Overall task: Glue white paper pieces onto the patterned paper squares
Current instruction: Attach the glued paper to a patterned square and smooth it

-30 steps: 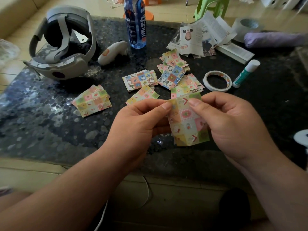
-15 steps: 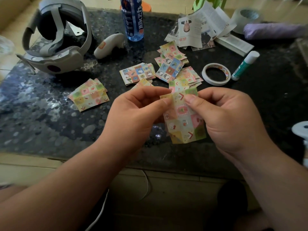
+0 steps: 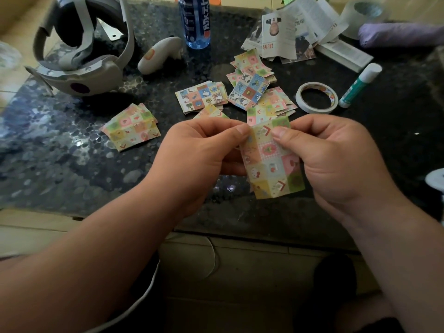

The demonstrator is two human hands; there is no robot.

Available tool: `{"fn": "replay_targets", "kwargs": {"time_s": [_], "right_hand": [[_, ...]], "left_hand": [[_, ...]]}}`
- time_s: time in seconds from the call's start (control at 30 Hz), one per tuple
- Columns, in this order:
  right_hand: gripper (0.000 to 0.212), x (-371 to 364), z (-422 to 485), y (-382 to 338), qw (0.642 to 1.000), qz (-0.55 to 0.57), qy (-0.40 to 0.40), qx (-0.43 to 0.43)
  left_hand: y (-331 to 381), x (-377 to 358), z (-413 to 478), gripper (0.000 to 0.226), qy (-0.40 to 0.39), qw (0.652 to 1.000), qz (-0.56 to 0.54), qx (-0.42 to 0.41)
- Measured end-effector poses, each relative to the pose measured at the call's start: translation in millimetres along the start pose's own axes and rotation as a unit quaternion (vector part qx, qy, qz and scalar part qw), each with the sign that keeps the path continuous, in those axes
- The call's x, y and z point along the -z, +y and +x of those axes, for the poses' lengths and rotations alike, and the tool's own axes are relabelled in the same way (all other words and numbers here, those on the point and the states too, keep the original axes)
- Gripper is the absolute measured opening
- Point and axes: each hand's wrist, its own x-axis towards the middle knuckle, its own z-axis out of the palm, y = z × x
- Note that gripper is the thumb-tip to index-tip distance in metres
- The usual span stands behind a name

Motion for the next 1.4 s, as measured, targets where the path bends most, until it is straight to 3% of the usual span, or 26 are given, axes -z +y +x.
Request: {"fn": "replay_targets", "kwargs": {"time_s": [0.17, 0.3, 0.4, 0.53, 0.67, 0.8, 1.07, 1.3, 1.4], "right_hand": [[0.031, 2.3, -1.2, -1.3, 0.997, 0.010, -0.072, -0.023], [0.026, 7.0, -3.5, -3.4, 0.984, 0.025, -0.165, -0.056], [0.028, 4.6, -4.2, -1.9, 0.985, 0.033, -0.155, -0.068], [0.012, 3.7, -2.7, -4.1, 0.982, 0.079, -0.144, -0.098], [0.029, 2.3, -2.5, -5.7, 0.985, 0.094, -0.112, -0.095], [0.038, 3.7, -1.4, -1.8, 0.990, 0.047, -0.101, -0.082], [0.009, 5.1, -2.3, -1.1, 0.988, 0.001, -0.132, -0.081], [0.012, 5.5, 0.2, 2.2, 0.990, 0.005, -0.122, -0.069], [0.012, 5.6, 0.9, 3.3, 0.989, 0.014, -0.131, -0.069]], "left_hand": [[-0.1, -1.7, -0.1, 0.012, 0.025, 0.999, -0.017, 0.026], [3.8, -1.0, 1.3, 0.010, 0.042, 0.996, -0.060, 0.054], [6.3, 1.2, 1.9, 0.014, 0.033, 0.994, -0.081, 0.064], [6.8, 3.3, 2.5, 0.027, -0.017, 0.991, -0.089, 0.101], [3.6, 3.5, 0.1, 0.010, -0.050, 0.989, -0.036, 0.132], [2.8, 2.5, -0.8, 0.013, -0.045, 0.989, -0.041, 0.138], [2.4, 3.4, -0.5, 0.019, -0.058, 0.988, -0.056, 0.134], [-2.5, 2.7, -3.2, 0.014, -0.069, 0.983, -0.042, 0.164], [-1.7, 2.8, -3.1, 0.023, -0.074, 0.982, -0.053, 0.163]]}}
